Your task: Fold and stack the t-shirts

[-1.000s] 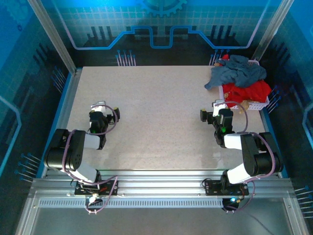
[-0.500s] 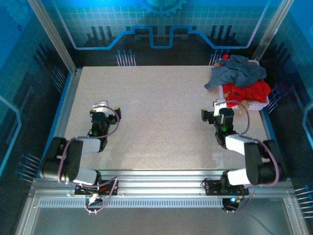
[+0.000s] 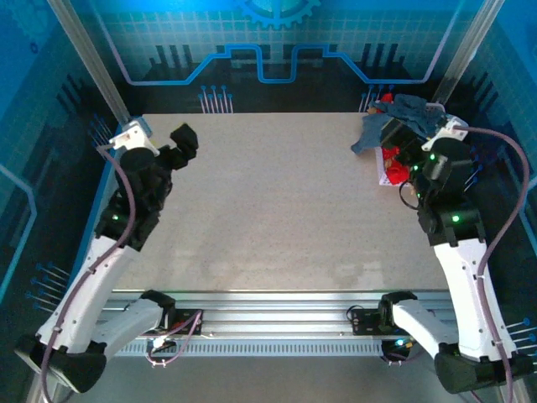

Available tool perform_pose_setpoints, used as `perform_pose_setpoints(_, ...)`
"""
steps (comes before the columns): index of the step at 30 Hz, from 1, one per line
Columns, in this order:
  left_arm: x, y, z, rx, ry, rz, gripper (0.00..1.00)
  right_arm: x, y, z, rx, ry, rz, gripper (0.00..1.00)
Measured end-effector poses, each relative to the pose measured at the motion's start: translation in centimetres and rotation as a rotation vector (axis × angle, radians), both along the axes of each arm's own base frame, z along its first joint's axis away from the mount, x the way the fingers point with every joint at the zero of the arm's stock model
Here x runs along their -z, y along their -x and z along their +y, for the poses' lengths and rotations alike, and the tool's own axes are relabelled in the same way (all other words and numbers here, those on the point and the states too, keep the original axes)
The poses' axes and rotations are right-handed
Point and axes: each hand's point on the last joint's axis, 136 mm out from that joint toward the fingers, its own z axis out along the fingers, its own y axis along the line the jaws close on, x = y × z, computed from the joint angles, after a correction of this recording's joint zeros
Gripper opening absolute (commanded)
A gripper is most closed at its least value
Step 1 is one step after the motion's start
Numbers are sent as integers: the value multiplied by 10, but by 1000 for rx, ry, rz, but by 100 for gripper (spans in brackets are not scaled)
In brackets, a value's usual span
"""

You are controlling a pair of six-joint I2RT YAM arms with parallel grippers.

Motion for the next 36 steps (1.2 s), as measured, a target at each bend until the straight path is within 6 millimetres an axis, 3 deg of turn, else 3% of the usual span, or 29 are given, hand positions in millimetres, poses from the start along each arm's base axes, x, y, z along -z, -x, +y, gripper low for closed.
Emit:
perform_pose_setpoints(3,24,-20,-17,93,46,158,99,30,-22,-1,9,-5,207,91)
perform_pose_setpoints(6,49,-49,-55,243,105,296,99,55,-68,-12,35,19,364,90)
perform_pose_setpoints(11,76,-72,-106,437,207,423,99,122,-128,-60,95,-3,586,86)
perform_pose_setpoints(14,74,-75,-137,543,244,442,99,146,-156,-96,144,-32,651,84)
perform_pose_setpoints(17,64,-73,-167,643,272,429,99,163,-179,-120,159,-48,677,83)
perform_pose_setpoints(20,60,-67,-185,705,306,424,97,186,-199,-131,151,-61,714,77)
perform_pose_setpoints(24,54,-67,-191,728,340,413,93,224,-218,-135,134,-76,773,66)
perform_pose_setpoints(25,54,-67,-191,729,345,412,93,234,-219,-135,131,-79,792,59)
perform_pose_setpoints(27,53,-66,-192,734,348,411,90,250,-220,-135,129,-83,825,35)
perform_pose_setpoints(29,53,-66,-192,735,352,412,87,257,-220,-136,136,-87,838,11)
perform_pose_setpoints(31,52,-65,-192,736,356,413,85,254,-220,-137,143,-77,830,0)
perform_pose_setpoints(34,54,-61,-191,735,366,420,82,235,-220,-138,168,-32,791,0)
perform_pose_setpoints(36,56,-59,-191,732,372,425,81,211,-217,-133,177,14,752,0)
